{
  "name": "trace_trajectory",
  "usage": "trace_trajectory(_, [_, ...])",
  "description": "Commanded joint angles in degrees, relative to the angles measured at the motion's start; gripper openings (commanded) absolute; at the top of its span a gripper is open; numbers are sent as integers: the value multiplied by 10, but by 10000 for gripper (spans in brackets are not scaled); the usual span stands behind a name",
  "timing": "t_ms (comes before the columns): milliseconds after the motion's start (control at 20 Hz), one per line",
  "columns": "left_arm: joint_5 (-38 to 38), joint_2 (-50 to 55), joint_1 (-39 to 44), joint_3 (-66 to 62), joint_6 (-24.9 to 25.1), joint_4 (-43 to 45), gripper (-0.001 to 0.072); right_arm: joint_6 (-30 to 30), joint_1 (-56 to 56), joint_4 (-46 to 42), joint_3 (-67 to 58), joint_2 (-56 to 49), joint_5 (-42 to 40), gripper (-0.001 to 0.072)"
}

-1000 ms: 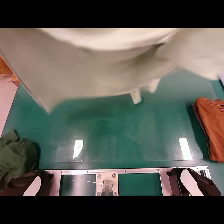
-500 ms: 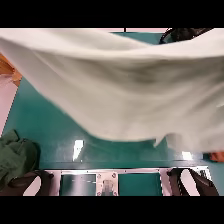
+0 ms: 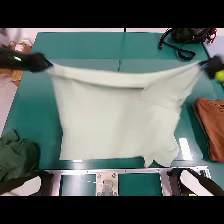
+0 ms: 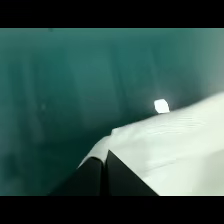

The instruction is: Fold the shirts.

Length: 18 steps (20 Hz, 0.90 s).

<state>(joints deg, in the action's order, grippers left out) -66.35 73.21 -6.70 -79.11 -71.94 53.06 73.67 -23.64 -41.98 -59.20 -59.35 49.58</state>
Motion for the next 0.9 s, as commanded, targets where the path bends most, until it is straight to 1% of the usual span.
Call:
trace_trajectory(0, [47, 148, 0, 30, 4, -66, 20, -37, 42, 14, 41, -153, -76, 24])
trace_trajectory(150, [94, 216, 0, 9, 4, -91, 20, -39, 43, 42, -45, -280, -71, 24])
trace_trajectory(300, [142, 240, 0, -26, 4, -103, 20, -38, 43, 45, -147, -357, -49, 24])
trace_trajectory(400, [175, 244, 0, -58, 4, -103, 19, -36, 50, 50, -210, -388, -48, 24])
trace_trajectory(600, [206, 252, 0, -112, 4, -103, 20, -36, 64, 71, -318, -432, -51, 24])
trace_trajectory(850, [238, 252, 0, -122, 5, -97, 19, -27, 78, 71, -389, -469, -54, 24])
